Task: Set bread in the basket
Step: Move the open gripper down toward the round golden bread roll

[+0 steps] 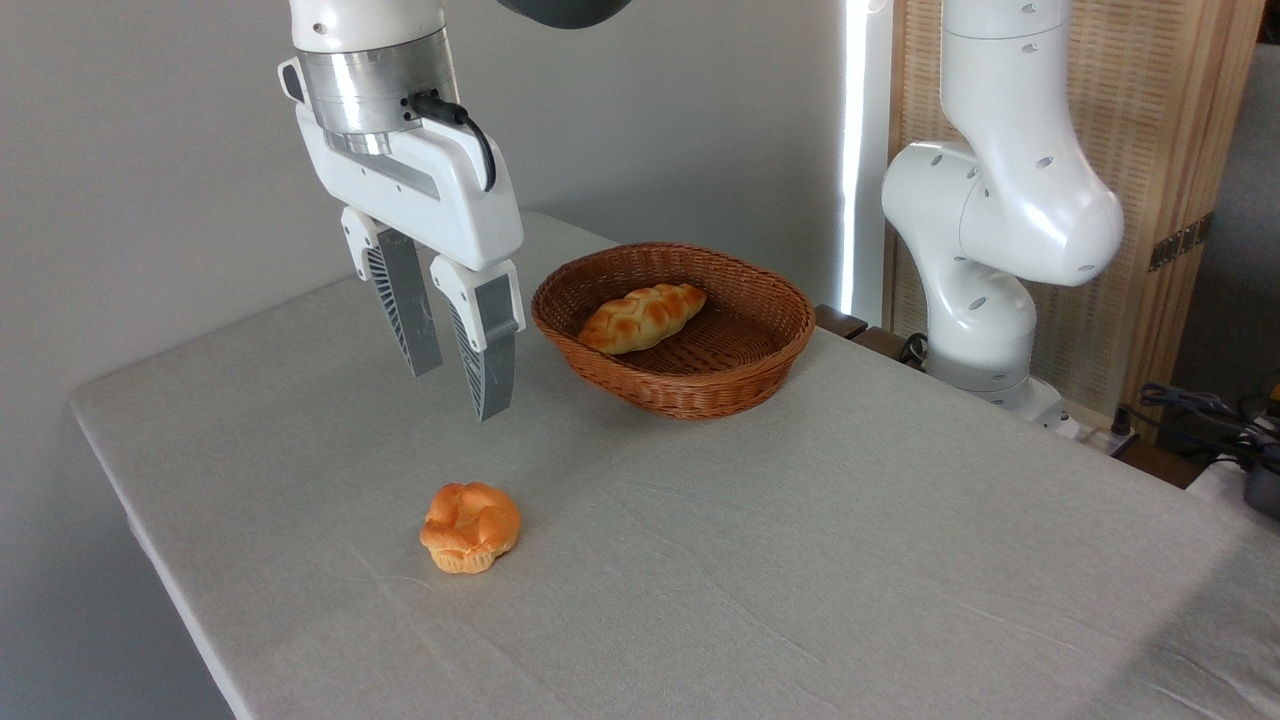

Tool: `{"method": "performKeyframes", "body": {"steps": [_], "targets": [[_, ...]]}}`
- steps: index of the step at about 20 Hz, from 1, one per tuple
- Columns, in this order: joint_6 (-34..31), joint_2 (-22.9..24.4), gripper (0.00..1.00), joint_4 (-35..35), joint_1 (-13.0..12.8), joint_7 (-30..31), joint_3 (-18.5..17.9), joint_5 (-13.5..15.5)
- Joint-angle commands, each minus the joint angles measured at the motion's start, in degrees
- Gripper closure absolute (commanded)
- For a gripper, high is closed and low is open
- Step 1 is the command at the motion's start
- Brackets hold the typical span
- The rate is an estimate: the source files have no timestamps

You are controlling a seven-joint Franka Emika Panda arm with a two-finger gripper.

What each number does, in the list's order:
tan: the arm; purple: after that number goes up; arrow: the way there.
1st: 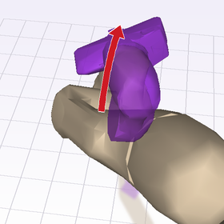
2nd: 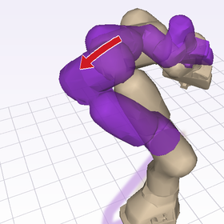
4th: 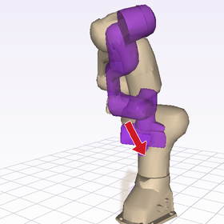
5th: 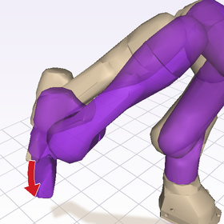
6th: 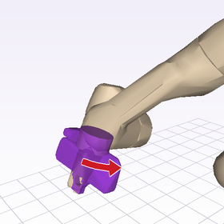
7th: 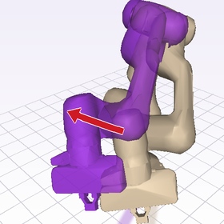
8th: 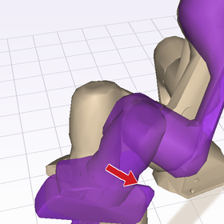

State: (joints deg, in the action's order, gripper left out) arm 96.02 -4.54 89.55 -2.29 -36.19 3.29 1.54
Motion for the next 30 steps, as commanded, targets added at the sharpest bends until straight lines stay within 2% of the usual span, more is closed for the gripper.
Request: {"method": "performKeyframes", "body": {"steps": [1,8,13,15,19,21,25,28,30], "targets": [[0.83,1.64,0.0,1.4,1.49,-1.17,-0.3,-0.66],[1.44,3.48,0.0,3.79,1.5,-1.17,-0.3,-0.66],[9.87,7.79,0.0,11.42,1.5,-1.17,-0.3,-0.13],[11.29,8.5,0.0,13.63,1.5,-1.17,-0.22,-0.05],[15.4,8.41,0.0,19.24,0.89,-1.17,0.66,0.04],[20.06,7.89,0.0,22.76,0.97,-1.08,3.2,0.22],[24.9,7.36,0.0,27.16,0.8,-1.17,5.31,0.22],[29.3,6.04,0.0,28.83,0.71,-1.08,6.38,0.13],[29.48,6.04,0.0,29.01,0.71,-1.16,6.38,-0.66]]}}
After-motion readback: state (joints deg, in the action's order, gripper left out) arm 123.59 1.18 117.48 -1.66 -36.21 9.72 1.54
